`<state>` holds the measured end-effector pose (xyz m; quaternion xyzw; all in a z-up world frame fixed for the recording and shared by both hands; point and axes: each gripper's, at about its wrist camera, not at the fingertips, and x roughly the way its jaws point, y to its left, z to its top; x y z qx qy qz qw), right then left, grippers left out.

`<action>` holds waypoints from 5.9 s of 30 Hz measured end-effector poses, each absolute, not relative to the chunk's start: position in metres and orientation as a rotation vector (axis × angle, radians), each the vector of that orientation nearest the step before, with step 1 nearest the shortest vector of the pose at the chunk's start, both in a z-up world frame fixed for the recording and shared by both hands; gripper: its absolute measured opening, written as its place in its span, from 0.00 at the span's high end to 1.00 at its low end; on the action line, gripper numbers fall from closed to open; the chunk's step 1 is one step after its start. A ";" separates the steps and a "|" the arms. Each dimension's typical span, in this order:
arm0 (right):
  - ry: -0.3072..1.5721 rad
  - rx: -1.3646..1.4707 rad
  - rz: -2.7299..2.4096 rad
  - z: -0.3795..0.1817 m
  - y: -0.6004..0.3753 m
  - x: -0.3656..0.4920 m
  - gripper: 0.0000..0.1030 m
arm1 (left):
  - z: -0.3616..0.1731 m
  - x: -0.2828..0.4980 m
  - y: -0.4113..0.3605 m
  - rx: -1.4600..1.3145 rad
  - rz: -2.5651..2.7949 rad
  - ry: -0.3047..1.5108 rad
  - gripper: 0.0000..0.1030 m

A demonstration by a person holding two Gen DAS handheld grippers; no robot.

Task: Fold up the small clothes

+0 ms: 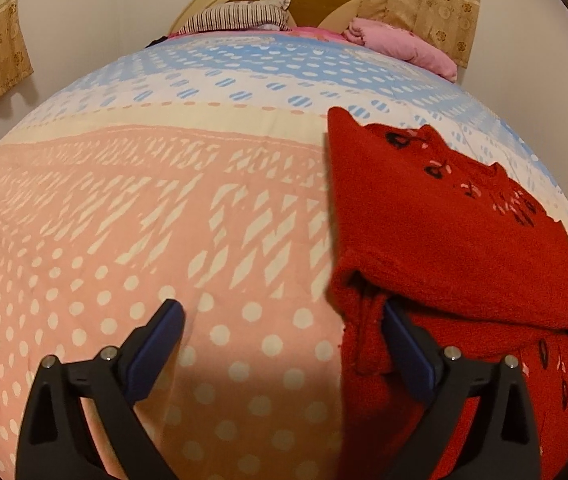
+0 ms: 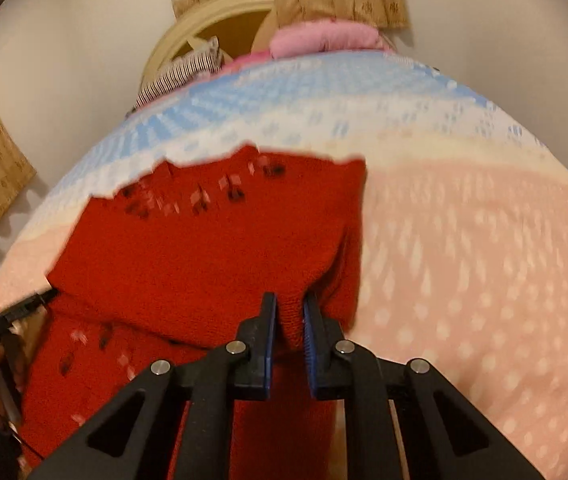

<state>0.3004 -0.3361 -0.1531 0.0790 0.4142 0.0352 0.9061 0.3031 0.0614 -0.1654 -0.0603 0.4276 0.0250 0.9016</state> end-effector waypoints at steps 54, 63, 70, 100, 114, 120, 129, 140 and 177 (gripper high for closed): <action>0.843 0.168 0.169 -0.175 -0.327 0.314 0.62 | -0.155 0.310 0.051 0.027 0.091 0.796 0.00; 0.809 0.158 0.155 -0.166 -0.324 0.306 0.62 | -0.144 0.293 0.054 0.008 0.052 0.783 0.00; 0.745 0.151 0.120 -0.145 -0.322 0.280 0.49 | -0.133 0.259 0.043 0.098 0.019 0.743 0.00; 0.875 0.068 0.232 -0.161 -0.279 0.152 0.48 | -0.132 0.132 0.022 0.148 -0.131 0.786 0.00; 0.886 0.053 0.218 -0.160 -0.283 0.111 0.47 | -0.137 0.080 0.051 0.055 -0.163 0.829 0.10; 0.888 0.012 0.206 -0.162 -0.282 0.091 0.47 | -0.147 0.063 0.054 0.000 -0.213 0.891 0.28; 0.871 0.008 0.183 -0.158 -0.291 0.075 0.47 | -0.168 0.055 0.058 -0.100 -0.259 0.984 0.46; 0.871 0.008 0.168 -0.157 -0.298 0.060 0.47 | -0.173 0.053 0.055 -0.109 -0.278 0.994 0.83; 0.880 0.398 0.325 -0.161 -0.338 0.019 0.92 | -0.150 0.046 0.071 -0.213 -0.337 0.978 0.92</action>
